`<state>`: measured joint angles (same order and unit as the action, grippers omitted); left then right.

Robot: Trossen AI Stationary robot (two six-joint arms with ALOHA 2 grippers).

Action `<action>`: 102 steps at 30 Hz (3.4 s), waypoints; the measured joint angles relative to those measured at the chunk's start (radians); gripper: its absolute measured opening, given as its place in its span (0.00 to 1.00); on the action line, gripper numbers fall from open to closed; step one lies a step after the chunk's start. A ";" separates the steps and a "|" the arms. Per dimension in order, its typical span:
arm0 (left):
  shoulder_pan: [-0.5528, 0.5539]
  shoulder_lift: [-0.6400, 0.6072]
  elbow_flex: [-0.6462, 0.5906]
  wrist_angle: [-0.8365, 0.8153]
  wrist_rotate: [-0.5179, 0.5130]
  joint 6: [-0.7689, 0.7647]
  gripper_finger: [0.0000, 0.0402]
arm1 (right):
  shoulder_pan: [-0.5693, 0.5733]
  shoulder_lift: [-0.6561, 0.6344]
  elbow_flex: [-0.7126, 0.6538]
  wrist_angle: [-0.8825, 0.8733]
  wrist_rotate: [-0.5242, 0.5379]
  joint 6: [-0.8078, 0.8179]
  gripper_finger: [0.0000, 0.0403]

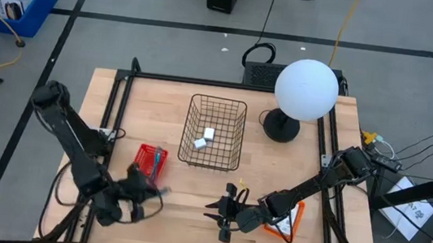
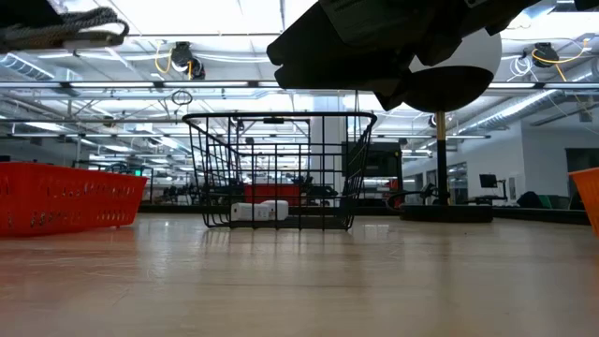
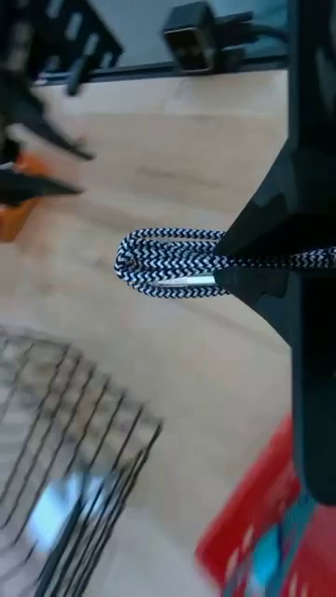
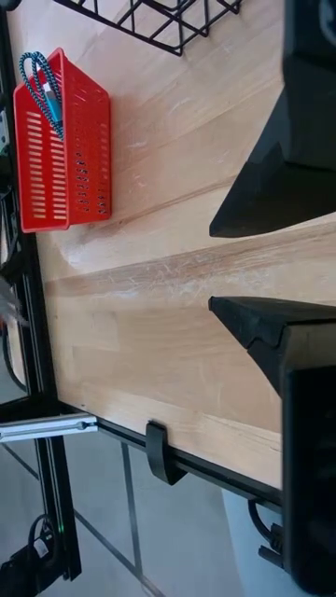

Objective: Pick and place items into bin
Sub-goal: Put the black charger cable into the red basket, then return to Home Position

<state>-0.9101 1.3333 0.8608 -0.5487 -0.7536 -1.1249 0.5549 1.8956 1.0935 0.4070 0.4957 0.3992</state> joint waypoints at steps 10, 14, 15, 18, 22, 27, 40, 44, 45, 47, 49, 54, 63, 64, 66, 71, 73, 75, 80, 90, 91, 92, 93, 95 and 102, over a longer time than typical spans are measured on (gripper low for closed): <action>0.049 -0.218 0.000 -0.285 -0.166 -0.110 0.04 | 0.000 0.000 0.000 0.000 0.000 0.000 0.26; 0.071 -0.198 0.000 -0.369 -0.140 -0.206 0.02 | 0.002 0.000 0.000 0.000 -0.002 0.000 0.26; 0.077 -0.188 0.000 -0.384 -0.145 -0.234 0.03 | 0.002 0.000 0.000 0.001 -0.002 0.000 0.26; 0.100 -0.157 0.000 -0.438 -0.158 -0.283 0.08 | 0.003 0.000 0.000 0.002 -0.002 0.000 0.26; 0.136 -0.118 0.000 -0.475 -0.164 -0.320 0.09 | 0.003 0.000 0.000 0.004 -0.002 0.000 0.26; 0.178 -0.082 0.000 -0.479 -0.150 -0.333 0.08 | 0.003 0.000 0.000 0.008 -0.003 0.000 0.26; 0.215 -0.044 0.000 -0.479 -0.031 -0.316 0.41 | 0.003 0.000 0.000 0.010 -0.002 -0.005 0.26; 0.199 -0.050 0.000 -0.477 -0.045 -0.271 0.52 | 0.002 0.000 0.000 0.025 -0.002 -0.033 0.26; 0.191 -0.052 0.000 -0.470 -0.052 -0.257 0.54 | 0.002 -0.001 0.000 0.026 -0.002 -0.049 0.26; 0.165 -0.052 0.000 -0.453 -0.069 -0.266 0.57 | 0.002 -0.012 0.000 0.010 -0.003 -0.086 0.26; 0.124 -0.052 0.000 -0.426 -0.129 -0.288 0.59 | 0.002 -0.034 0.000 -0.029 -0.003 -0.086 0.26; 0.019 -0.055 0.000 -0.413 -0.279 -0.268 0.62 | 0.032 -0.158 0.000 -0.210 -0.014 -0.114 0.26; -0.013 -0.093 0.000 -0.200 -0.501 0.044 0.63 | 0.076 -0.396 -0.070 -0.257 0.032 -0.139 0.26; 0.008 -0.092 0.000 -0.133 -0.456 0.131 0.63 | 0.077 -0.421 -0.104 -0.235 0.030 -0.139 0.26; 0.043 -0.091 -0.022 0.056 -0.348 0.361 0.63 | 0.076 -0.471 -0.183 -0.189 0.030 -0.125 0.26; 0.121 -0.101 -0.129 0.624 0.067 0.892 0.63 | 0.081 -0.618 -0.401 -0.005 0.027 -0.142 0.26; 0.158 -0.107 -0.170 0.791 0.238 1.022 0.63 | 0.094 -0.674 -0.473 0.072 0.023 -0.171 0.26; 0.194 -0.124 -0.213 0.860 0.344 1.075 0.64 | 0.107 -0.722 -0.531 0.140 0.014 -0.198 0.26; 0.307 -0.208 -0.342 0.970 0.645 1.098 0.63 | 0.142 -0.799 -0.597 0.204 0.000 -0.237 0.26; 0.366 -0.595 -0.599 0.961 0.676 1.140 0.64 | 0.144 -0.909 -0.600 0.101 0.029 -0.266 0.26; 0.367 -0.636 -0.620 0.962 0.673 1.138 0.64 | 0.144 -0.930 -0.600 0.074 0.029 -0.266 0.26; 0.368 -0.675 -0.639 0.959 0.669 1.138 0.64 | 0.143 -0.950 -0.600 0.054 0.030 -0.266 0.26; 0.367 -0.711 -0.655 0.958 0.669 1.140 0.64 | 0.140 -0.970 -0.600 0.044 0.031 -0.270 0.26; 0.367 -0.781 -0.677 0.946 0.669 1.152 0.64 | 0.139 -1.011 -0.600 0.018 0.031 -0.295 0.26; 0.367 -0.947 -0.688 0.774 0.665 1.158 0.64 | 0.137 -1.150 -0.627 -0.005 0.028 -0.391 0.26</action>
<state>-0.5434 0.3866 0.1727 0.2253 -0.0882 0.0327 0.6918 0.7453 0.4661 0.4022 0.5238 0.0080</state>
